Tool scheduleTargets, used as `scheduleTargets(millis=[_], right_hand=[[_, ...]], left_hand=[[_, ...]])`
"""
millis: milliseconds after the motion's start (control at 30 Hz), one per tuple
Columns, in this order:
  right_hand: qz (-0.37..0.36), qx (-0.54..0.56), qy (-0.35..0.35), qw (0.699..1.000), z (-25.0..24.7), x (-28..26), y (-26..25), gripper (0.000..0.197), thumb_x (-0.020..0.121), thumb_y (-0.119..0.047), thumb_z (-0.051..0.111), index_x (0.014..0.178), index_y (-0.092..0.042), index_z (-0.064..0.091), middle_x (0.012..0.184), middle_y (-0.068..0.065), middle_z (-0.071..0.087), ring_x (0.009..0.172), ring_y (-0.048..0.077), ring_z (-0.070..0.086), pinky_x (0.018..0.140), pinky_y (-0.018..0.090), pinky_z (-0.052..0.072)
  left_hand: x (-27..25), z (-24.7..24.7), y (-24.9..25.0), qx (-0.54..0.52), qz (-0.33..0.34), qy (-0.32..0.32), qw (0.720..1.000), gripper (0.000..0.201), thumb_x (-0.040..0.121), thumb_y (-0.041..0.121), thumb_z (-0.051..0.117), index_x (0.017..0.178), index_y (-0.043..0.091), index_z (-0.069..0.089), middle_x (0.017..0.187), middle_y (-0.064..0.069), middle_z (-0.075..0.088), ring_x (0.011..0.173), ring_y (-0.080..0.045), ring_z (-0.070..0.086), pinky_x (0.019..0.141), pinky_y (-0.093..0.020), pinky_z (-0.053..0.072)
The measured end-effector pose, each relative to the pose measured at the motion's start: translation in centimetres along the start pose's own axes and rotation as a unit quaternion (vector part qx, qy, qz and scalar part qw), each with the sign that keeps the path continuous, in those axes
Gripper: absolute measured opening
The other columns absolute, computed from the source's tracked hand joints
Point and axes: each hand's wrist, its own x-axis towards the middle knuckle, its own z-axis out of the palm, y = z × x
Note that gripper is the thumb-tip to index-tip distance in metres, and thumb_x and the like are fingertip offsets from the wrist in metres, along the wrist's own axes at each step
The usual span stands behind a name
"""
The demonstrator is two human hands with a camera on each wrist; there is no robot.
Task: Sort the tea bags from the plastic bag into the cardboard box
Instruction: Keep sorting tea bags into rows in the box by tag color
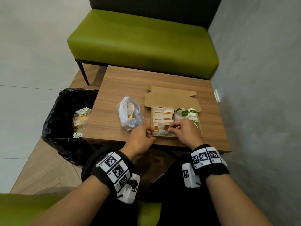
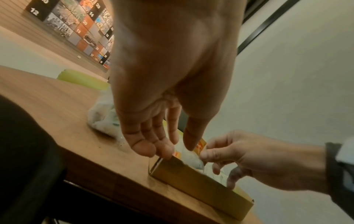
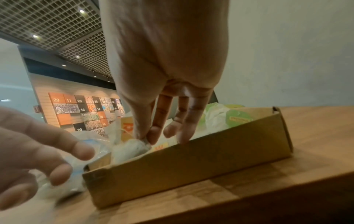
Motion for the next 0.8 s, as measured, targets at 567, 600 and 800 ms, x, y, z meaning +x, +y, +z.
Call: scheduleTargets(millis=[567, 600, 800], right_hand=[[0.104, -0.155, 0.016, 0.982, -0.3, 0.5, 0.0, 0.02, 0.078, -0.042, 0.081, 0.083, -0.025, 0.073, 0.08, -0.009, 0.064, 0.078, 0.012, 0.057, 0.057, 0.026, 0.036], [0.109, -0.158, 0.014, 0.981, -0.2, 0.6, 0.1, 0.024, 0.076, -0.045, 0.081, 0.083, -0.024, 0.072, 0.08, -0.009, 0.065, 0.079, 0.013, 0.059, 0.057, 0.026, 0.038], [0.115, -0.199, -0.009, 0.973, 0.8, 1.4, 0.4, 0.041, 0.076, -0.058, 0.075, 0.097, -0.023, 0.071, 0.093, -0.002, 0.07, 0.088, 0.02, 0.065, 0.073, 0.032, 0.052]], left_hand=[[0.1, 0.5, 0.3, 0.082, 0.009, -0.032, 0.996, 0.044, 0.089, 0.022, 0.069, 0.131, 0.019, 0.056, 0.101, 0.006, 0.061, 0.095, -0.009, 0.059, 0.085, -0.026, 0.051], [0.1, 0.4, 0.3, 0.084, 0.011, -0.032, 0.996, 0.044, 0.089, 0.022, 0.069, 0.132, 0.019, 0.056, 0.101, 0.007, 0.061, 0.094, -0.008, 0.059, 0.083, -0.024, 0.05], [0.3, 0.5, 0.2, 0.082, 0.012, -0.032, 0.996, 0.042, 0.089, 0.022, 0.069, 0.13, 0.02, 0.057, 0.098, 0.007, 0.062, 0.092, -0.008, 0.06, 0.083, -0.025, 0.052]])
